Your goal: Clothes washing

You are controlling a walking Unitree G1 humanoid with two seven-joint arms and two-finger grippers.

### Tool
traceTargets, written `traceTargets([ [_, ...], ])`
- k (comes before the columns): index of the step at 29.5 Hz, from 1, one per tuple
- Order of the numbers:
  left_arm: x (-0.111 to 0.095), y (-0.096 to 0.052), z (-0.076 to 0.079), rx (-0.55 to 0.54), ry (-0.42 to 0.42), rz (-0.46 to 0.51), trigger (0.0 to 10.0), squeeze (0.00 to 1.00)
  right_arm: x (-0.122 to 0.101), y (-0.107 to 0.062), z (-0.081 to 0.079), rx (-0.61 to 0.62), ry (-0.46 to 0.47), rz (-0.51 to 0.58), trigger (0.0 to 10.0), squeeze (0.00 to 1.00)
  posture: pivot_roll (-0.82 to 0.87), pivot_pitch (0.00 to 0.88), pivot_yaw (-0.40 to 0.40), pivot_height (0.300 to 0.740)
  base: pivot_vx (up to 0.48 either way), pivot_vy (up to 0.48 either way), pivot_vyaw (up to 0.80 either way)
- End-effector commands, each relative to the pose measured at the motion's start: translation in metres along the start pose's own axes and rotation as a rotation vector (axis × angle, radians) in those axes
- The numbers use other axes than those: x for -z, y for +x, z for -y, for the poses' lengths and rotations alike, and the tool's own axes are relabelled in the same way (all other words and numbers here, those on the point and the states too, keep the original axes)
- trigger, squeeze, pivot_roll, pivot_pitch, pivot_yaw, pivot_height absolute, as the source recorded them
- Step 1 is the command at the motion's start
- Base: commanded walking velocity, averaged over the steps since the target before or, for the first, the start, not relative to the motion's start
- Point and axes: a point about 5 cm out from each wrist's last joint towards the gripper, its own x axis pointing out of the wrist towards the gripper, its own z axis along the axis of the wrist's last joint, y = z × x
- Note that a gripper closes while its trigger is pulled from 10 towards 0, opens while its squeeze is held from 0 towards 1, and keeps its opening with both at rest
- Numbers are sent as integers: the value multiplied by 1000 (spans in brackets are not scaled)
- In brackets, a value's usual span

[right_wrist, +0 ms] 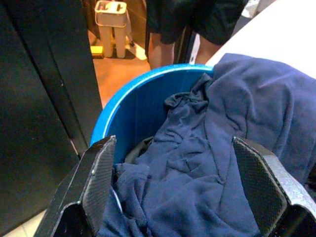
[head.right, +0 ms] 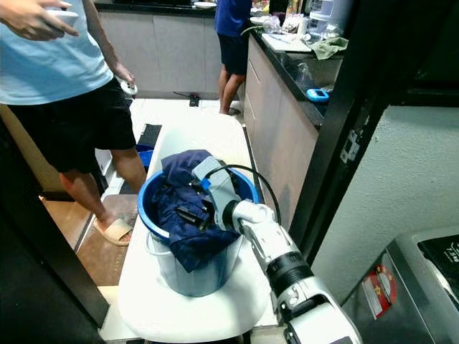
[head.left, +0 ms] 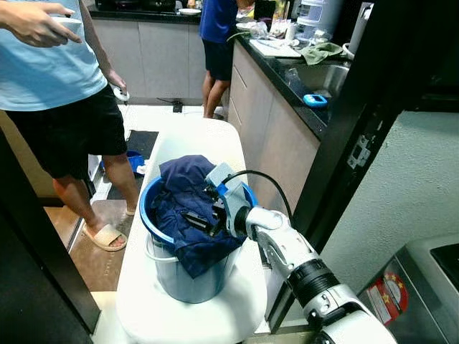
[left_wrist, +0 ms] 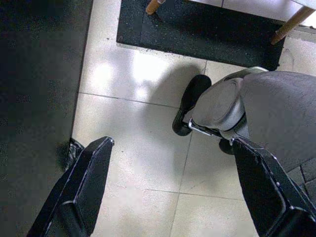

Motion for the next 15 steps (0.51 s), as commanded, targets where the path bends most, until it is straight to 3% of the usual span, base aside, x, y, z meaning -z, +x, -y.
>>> traceTargets([
  [1,2,-1,0,13,11,-10,10000,0,-1,3,-1,-2,-11,5,10000,0,178,0,-65,740,0,-469,0],
  [6,2,-1,-2,1,12,-4,10000,0,-4,4,-6,-26,-18,36,10000,0,174,0,-58,740,0,-448,0],
  [15,-1,0,-1,6,4,5,10000,0,-16,4,-21,-149,-46,112,10000,0,171,0,-54,740,0,0,769],
])
